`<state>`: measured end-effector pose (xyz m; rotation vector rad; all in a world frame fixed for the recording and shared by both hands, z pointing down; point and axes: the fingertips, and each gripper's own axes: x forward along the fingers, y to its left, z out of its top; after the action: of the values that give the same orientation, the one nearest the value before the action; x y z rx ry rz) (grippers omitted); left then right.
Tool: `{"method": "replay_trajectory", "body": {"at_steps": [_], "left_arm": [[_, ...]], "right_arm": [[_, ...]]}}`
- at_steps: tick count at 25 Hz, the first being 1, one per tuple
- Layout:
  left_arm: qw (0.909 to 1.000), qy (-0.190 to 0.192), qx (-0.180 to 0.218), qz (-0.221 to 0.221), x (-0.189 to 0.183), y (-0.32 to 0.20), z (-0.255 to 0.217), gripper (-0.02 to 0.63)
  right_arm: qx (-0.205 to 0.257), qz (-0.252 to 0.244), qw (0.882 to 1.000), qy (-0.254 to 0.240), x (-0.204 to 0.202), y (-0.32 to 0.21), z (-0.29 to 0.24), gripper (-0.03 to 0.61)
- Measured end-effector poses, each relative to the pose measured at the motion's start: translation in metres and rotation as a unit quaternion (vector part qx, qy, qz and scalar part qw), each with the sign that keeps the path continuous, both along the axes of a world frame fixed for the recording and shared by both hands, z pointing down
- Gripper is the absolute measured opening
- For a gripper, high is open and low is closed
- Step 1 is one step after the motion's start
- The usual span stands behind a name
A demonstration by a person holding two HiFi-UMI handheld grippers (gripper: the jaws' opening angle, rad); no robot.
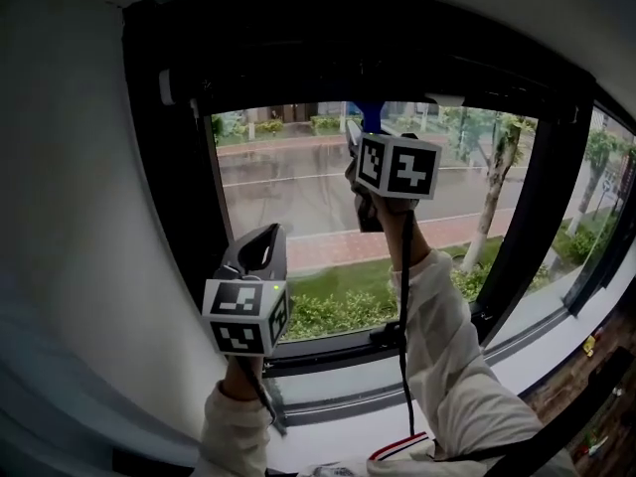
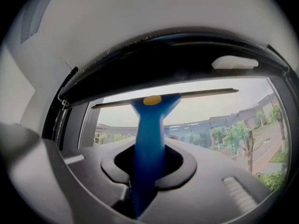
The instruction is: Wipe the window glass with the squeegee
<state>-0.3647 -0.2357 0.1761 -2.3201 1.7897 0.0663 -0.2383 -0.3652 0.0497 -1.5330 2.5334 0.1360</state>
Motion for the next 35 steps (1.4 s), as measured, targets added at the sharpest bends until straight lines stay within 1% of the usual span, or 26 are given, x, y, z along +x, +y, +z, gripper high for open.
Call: {"method": "replay_trajectory", "body": {"at_steps": [2,8,14,18,22,35], "left_arm": [[1.0000,-0.001,-0.008,0.004,0.003,-0.002,0.007,0.002],[0.9994,0.011,-0.032,0.009,0.004,-0.008,0.031,0.002],[0.9982,0.020,-0.053,0.019,0.008,-0.012,0.052,0.002],[0.9979,0.017,-0.060,0.015,0.008,-0.012,0.062,0.002],[0.9974,0.016,-0.069,0.011,0.006,-0.014,0.076,0.003],[0.9934,0.013,-0.112,0.020,0.018,-0.021,0.123,0.003]], "right_arm": [[-0.002,0.005,1.000,0.001,0.002,-0.003,0.005,0.086],[-0.004,0.009,1.000,0.017,-0.001,-0.003,0.021,0.086],[-0.012,0.010,0.999,0.027,-0.002,-0.002,0.048,0.086],[-0.013,0.000,1.000,0.025,-0.005,-0.003,0.067,0.087],[-0.016,0.005,1.000,0.025,-0.005,-0.002,0.086,0.087],[-0.053,0.001,0.998,0.033,-0.007,0.000,0.162,0.087]]}}
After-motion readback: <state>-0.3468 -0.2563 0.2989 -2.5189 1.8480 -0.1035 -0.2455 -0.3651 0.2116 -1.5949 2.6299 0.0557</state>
